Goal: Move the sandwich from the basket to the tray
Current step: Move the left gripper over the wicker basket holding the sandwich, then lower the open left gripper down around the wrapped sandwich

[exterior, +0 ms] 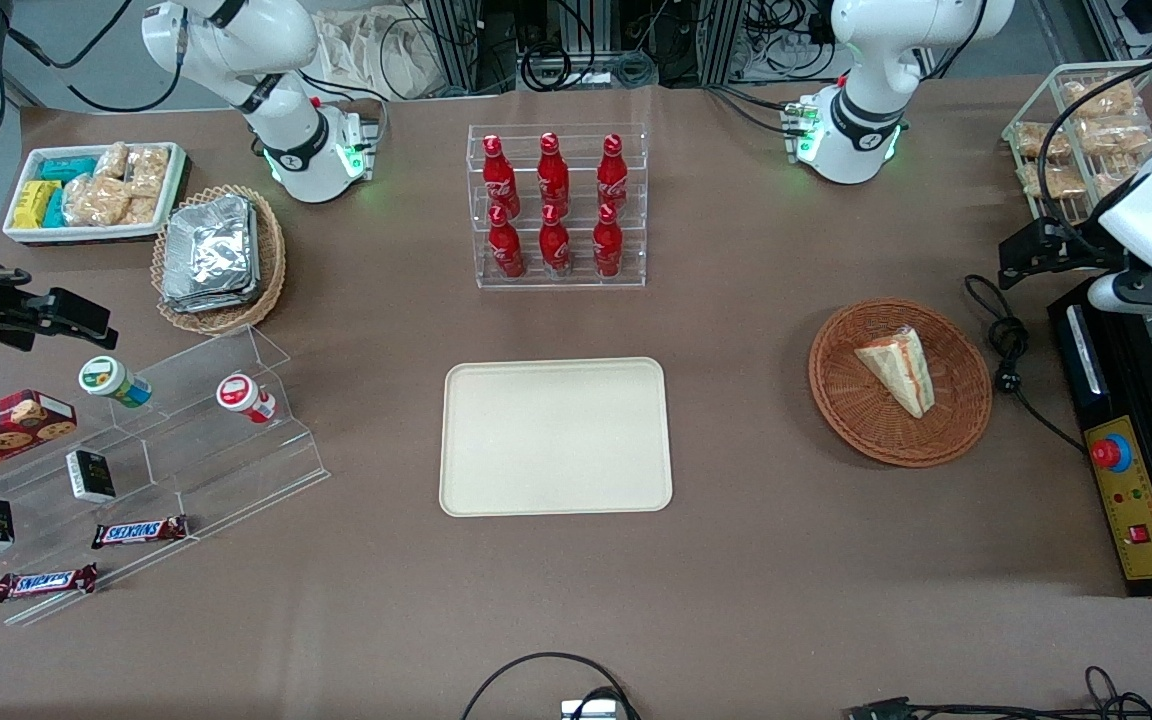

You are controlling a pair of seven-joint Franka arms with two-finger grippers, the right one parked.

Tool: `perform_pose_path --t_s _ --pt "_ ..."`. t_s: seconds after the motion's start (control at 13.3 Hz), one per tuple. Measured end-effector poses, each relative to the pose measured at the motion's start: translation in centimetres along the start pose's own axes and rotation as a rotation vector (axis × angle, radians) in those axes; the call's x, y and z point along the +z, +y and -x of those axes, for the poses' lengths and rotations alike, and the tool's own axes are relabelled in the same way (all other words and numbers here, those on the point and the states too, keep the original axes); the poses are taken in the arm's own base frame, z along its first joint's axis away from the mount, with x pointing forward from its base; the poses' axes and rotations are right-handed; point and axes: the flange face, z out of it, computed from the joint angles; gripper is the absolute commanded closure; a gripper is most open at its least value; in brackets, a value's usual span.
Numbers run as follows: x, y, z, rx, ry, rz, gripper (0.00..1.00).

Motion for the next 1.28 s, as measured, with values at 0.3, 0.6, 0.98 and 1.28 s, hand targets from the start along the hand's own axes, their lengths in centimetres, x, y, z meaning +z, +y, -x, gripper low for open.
perform_pose_path --t_s 0.3,0.6,0.98,1.28 --pt "0.1 0.0 0.1 -0.038 -0.008 0.000 0.00" --pt "1.5 0.3 -0.6 -0.106 -0.035 -0.001 0.00" --pt "9.0 -0.1 -1.5 -0.224 -0.035 -0.008 0.00" --pt "16.3 -0.5 0.5 -0.319 0.005 -0.009 0.00"
